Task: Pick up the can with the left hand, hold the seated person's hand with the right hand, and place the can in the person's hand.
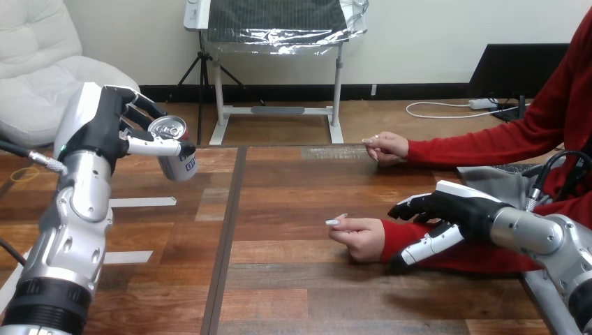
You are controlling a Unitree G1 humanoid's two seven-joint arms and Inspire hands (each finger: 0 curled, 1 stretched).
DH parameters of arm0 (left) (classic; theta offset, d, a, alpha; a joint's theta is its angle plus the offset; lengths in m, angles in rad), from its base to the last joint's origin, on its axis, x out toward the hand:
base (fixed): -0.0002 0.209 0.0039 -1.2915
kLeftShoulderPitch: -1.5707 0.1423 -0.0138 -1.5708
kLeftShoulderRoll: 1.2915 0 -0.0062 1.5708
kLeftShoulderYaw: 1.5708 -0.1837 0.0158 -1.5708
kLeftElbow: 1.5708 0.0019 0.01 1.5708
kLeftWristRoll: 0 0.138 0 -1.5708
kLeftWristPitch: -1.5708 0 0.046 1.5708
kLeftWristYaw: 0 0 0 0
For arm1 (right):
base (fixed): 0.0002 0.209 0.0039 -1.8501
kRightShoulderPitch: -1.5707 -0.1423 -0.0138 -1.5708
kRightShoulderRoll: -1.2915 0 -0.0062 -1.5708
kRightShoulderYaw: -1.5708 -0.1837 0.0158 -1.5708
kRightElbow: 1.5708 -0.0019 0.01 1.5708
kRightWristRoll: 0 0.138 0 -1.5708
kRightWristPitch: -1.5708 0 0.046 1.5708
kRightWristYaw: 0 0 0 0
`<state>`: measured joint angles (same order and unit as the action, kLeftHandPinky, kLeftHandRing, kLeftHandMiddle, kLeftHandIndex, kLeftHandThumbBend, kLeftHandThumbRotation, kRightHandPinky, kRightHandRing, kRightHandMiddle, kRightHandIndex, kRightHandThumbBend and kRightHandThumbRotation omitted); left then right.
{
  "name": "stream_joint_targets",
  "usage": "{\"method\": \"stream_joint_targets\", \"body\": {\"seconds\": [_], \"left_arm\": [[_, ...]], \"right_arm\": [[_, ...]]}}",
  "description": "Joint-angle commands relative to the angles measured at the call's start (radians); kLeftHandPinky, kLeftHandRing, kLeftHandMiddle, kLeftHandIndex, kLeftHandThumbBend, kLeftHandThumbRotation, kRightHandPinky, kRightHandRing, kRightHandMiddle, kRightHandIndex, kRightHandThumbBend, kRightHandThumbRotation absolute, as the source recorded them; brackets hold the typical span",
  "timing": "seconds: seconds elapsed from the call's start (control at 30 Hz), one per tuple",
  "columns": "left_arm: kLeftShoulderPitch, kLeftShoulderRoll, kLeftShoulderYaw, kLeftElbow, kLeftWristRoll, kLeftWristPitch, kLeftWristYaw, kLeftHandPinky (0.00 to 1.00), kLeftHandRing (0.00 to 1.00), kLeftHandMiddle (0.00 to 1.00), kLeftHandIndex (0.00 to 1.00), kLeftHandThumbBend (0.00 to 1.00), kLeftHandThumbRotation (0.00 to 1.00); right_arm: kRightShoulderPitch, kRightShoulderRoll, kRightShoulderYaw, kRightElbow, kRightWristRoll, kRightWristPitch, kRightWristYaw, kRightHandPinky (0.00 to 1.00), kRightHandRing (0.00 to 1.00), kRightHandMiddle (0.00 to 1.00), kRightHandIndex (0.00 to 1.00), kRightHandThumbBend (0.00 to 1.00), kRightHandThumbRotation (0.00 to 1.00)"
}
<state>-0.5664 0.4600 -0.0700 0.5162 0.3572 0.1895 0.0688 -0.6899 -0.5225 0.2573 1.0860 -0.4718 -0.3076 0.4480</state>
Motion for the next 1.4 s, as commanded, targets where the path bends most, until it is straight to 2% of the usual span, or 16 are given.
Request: {"method": "stream_joint_targets", "body": {"seconds": [0.0, 0.23, 0.67, 1.13, 1.37], "left_arm": [[-0.047, 0.019, 0.022, -0.069, 0.001, -0.010, 0.002, 0.37, 0.39, 0.43, 0.48, 0.75, 0.00], [-0.047, 0.018, 0.021, -0.069, 0.003, -0.010, 0.003, 0.36, 0.38, 0.43, 0.48, 0.76, 0.00], [-0.045, 0.018, 0.023, -0.074, 0.001, -0.010, -0.001, 0.36, 0.38, 0.43, 0.48, 0.75, 0.00], [-0.044, 0.020, 0.025, -0.073, -0.002, -0.013, -0.006, 0.38, 0.39, 0.43, 0.48, 0.75, 0.00], [-0.045, 0.021, 0.026, -0.072, -0.002, -0.010, -0.007, 0.37, 0.39, 0.43, 0.48, 0.75, 0.00]], "right_arm": [[-0.057, -0.020, 0.019, 0.004, -0.017, -0.001, -0.032, 0.82, 0.89, 0.89, 0.85, 1.00, 0.26], [-0.060, -0.015, 0.037, 0.009, -0.030, 0.013, -0.045, 0.82, 0.88, 0.88, 0.83, 1.00, 0.19], [-0.065, -0.008, 0.048, 0.034, -0.027, -0.003, -0.051, 0.83, 0.84, 0.83, 0.81, 1.00, 0.13], [-0.071, -0.006, 0.064, 0.040, -0.030, -0.010, -0.065, 0.72, 0.73, 0.75, 0.78, 1.00, 0.06], [-0.074, -0.007, 0.079, 0.039, -0.044, -0.020, -0.090, 0.67, 0.67, 0.70, 0.73, 1.00, 0.03]]}}
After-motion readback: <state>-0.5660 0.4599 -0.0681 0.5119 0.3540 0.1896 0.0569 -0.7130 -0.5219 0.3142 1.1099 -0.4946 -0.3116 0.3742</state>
